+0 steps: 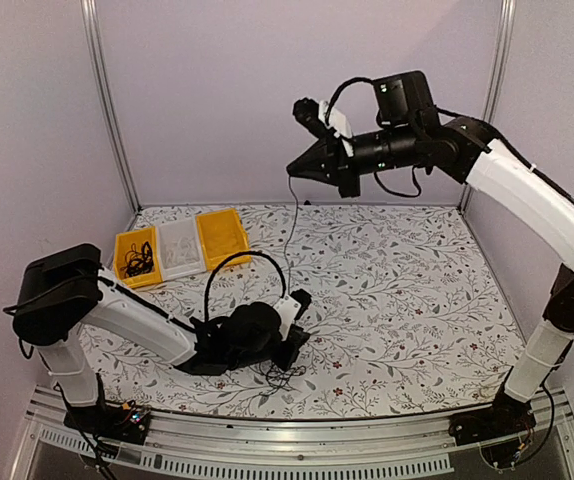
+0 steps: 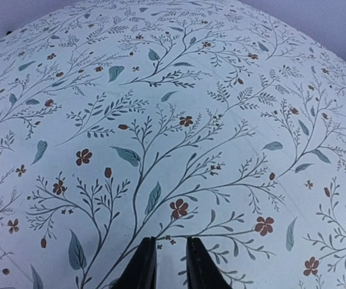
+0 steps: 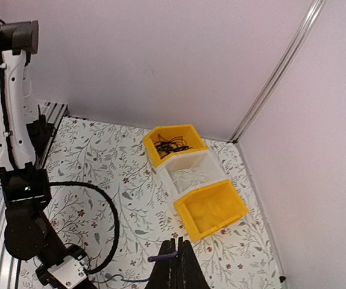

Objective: Untangle the cables

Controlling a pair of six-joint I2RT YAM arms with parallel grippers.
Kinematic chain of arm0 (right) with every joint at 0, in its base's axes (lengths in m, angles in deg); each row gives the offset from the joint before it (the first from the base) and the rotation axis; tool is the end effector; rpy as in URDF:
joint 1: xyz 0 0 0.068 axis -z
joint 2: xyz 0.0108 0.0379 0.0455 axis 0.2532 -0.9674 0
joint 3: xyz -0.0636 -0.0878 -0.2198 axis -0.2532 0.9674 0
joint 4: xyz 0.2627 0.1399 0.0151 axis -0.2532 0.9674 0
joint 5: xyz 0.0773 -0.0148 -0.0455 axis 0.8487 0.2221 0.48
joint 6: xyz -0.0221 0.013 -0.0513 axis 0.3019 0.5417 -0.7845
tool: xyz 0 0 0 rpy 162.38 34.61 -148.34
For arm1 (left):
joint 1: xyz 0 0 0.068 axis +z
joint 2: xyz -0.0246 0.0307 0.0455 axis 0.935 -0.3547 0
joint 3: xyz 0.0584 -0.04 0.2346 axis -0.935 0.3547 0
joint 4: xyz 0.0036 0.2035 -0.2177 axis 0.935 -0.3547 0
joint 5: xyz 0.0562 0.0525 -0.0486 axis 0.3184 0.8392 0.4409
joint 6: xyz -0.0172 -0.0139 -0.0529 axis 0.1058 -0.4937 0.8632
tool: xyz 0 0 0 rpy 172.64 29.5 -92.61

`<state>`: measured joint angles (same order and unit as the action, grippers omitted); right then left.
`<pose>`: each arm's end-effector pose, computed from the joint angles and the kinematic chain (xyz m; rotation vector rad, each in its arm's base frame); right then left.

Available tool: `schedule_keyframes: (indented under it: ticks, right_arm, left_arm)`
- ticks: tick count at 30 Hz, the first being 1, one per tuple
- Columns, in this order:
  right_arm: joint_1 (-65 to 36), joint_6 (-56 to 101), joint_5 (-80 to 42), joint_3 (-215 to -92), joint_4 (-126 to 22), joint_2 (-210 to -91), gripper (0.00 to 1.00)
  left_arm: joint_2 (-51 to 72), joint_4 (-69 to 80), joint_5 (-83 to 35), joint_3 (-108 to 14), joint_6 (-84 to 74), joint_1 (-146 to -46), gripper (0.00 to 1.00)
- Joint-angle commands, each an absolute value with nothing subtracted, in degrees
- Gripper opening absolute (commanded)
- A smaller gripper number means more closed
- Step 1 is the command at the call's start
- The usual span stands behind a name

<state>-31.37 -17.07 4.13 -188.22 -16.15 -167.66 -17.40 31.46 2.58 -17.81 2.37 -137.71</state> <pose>0.2764 0.3165 0.4166 -1.5178 1.3028 0.6846 0.1451 -0.3328 0.0665 0.7247 2.0232 -0.5670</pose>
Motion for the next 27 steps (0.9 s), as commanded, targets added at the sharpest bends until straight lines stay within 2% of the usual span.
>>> schedule_keyframes:
  ticks: [1, 7, 14, 16, 19, 27]
  right_arm:
    - [-26.3, -18.4, 2.9, -202.2, -15.0, -163.4, 0.0]
    - [-24.0, -20.3, -2.0, -216.8, -13.9, -164.4, 0.0]
    - [-23.6, -23.1, -8.9, -220.7, -15.9, -163.2, 0.0]
    - [-23.6, -23.9, -9.4, -217.7, -15.7, -162.4, 0.0]
    - [-23.6, -24.5, -8.6, -211.0, -15.5, -161.1, 0.0]
    - [-23.6, -23.9, -1.1, -193.7, -13.8, -156.6, 0.0]
  left_arm:
    - [-18.7, 28.7, -0.3, -19.3, 2.6, -135.5, 0.13]
    - [-18.7, 30.2, -4.2, -17.8, 4.2, -131.5, 0.09]
    - [-20.8, 28.5, -9.5, -19.8, 4.6, -128.4, 0.09]
    - [-20.0, 28.6, -9.8, -19.9, 3.8, -128.6, 0.14]
    - [-16.7, 30.4, -9.5, -18.4, 2.8, -129.6, 0.29]
    - [-2.8, 30.4, 0.2, -15.1, 3.3, -133.2, 0.48]
